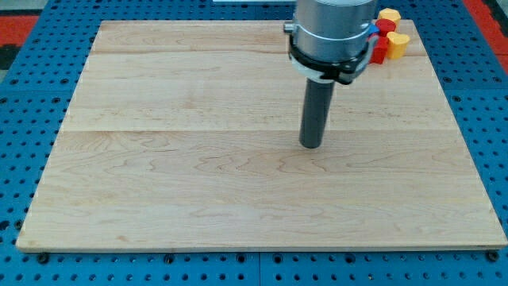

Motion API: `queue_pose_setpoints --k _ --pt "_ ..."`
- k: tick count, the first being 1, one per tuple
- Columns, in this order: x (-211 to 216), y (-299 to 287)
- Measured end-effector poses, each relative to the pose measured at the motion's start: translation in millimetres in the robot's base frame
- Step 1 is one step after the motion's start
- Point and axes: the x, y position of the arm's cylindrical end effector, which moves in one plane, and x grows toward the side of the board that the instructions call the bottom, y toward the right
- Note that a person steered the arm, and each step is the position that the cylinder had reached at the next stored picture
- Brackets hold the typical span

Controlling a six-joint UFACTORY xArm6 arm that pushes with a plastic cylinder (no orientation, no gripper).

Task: Push the group of blocks a bit left

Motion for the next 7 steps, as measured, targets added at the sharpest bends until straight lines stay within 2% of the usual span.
queue_pose_setpoints --k 2,3,4,5,7 --pt "-7.6 211.3" --pt "-30.3 253.1" --pt "-50.2 254.2" --pt "-153.0 254.4" --pt "-276.3 250.4"
